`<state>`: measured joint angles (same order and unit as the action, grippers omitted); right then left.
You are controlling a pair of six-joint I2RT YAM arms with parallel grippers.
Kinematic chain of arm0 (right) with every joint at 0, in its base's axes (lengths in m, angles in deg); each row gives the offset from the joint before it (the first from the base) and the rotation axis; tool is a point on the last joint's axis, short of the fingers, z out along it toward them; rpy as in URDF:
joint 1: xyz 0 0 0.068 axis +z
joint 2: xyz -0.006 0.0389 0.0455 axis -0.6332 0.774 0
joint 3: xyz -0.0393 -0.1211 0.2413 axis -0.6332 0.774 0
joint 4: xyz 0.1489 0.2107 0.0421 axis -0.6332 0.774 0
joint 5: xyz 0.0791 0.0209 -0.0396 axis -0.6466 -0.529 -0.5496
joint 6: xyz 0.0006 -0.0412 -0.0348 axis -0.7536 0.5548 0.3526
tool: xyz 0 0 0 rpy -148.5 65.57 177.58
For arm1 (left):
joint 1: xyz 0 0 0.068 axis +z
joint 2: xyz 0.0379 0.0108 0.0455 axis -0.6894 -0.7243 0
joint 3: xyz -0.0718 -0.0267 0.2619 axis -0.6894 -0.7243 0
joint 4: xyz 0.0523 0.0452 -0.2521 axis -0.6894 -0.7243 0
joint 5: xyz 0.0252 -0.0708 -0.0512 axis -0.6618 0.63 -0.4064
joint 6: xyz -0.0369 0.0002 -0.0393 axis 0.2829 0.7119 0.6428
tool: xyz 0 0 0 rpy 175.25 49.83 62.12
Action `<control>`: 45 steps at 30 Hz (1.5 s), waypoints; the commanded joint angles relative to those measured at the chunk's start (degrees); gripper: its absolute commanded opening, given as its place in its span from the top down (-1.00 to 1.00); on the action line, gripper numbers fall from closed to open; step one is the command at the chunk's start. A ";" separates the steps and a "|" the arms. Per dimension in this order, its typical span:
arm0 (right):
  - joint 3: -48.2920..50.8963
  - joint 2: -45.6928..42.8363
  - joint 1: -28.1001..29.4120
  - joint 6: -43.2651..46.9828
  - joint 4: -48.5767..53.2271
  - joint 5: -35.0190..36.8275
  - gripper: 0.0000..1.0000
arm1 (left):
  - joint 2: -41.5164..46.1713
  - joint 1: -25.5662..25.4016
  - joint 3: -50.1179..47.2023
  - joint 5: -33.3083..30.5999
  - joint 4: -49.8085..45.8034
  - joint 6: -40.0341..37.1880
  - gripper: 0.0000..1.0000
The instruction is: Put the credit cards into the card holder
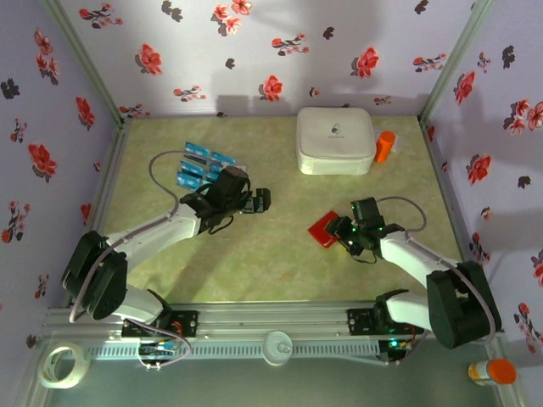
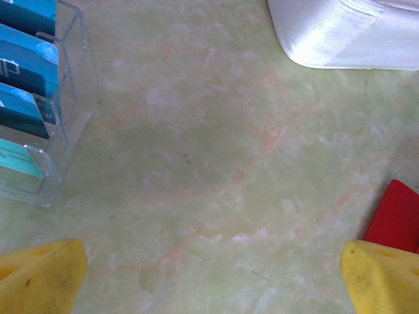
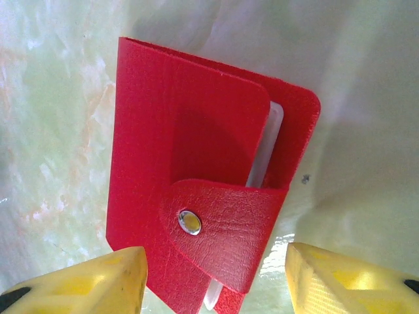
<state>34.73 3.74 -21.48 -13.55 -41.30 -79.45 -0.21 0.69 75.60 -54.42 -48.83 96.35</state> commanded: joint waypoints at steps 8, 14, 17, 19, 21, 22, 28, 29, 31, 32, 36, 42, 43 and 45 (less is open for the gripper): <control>0.78 3.57 -1.18 -0.43 -8.70 -2.76 -0.14 | -1.48 -1.79 2.92 0.42 -3.18 0.05 -1.00; 2.38 5.38 -1.30 -1.43 -12.37 -3.38 -0.09 | -1.85 -2.90 3.69 0.33 -3.59 0.27 -1.00; 3.41 5.67 -1.41 -1.84 -14.26 -3.40 -0.03 | -2.07 -3.33 4.06 0.14 -3.90 0.23 -0.99; 3.66 5.72 -1.52 -1.77 -14.92 -3.39 0.05 | -2.05 -3.42 4.13 0.07 -4.07 0.22 -1.00; 3.87 5.95 -1.63 -1.67 -15.73 -3.67 0.22 | -1.96 -3.51 4.07 -0.01 -4.13 0.23 -1.00; 3.92 6.05 -1.63 -1.62 -16.13 -3.92 0.29 | -2.01 -3.49 4.00 -0.08 -4.10 0.21 -1.00; 3.65 6.95 -2.46 -1.13 -19.58 -7.07 1.00 | -1.94 -3.51 3.53 -3.19 -4.70 -0.66 -1.00; 3.14 7.02 -2.52 -1.02 -19.87 -7.93 1.00 | -1.79 -3.50 3.66 -3.91 -5.09 -1.18 -1.00; 1.86 6.69 -2.59 -0.79 -19.86 -9.60 1.00 | -1.33 -3.34 4.24 -5.19 -6.08 -2.58 -1.00; 0.87 6.42 -2.54 -0.66 -19.73 -10.71 1.00 | -1.00 -3.02 4.84 -5.57 -6.70 -3.07 -1.00; -3.97 5.56 -2.50 -0.37 -18.92 -15.99 1.00 | 0.39 -0.43 7.24 -4.82 -8.61 -3.34 -1.00; -13.27 5.46 -0.50 -0.57 -17.25 -23.04 1.00 | 3.16 7.94 8.99 11.02 -4.90 0.74 -1.00; -14.85 5.81 0.17 -0.53 -16.89 -23.81 1.00 | 3.35 9.39 8.99 14.75 -3.56 1.24 -1.00; -17.92 6.81 1.68 -0.56 -16.38 -25.37 1.00 | 3.61 12.31 8.51 22.78 0.24 2.30 -1.00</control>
<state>21.16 10.14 -21.70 -14.82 -58.29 -99.10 1.85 10.09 82.85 -45.10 -53.00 96.22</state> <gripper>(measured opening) 0.057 0.998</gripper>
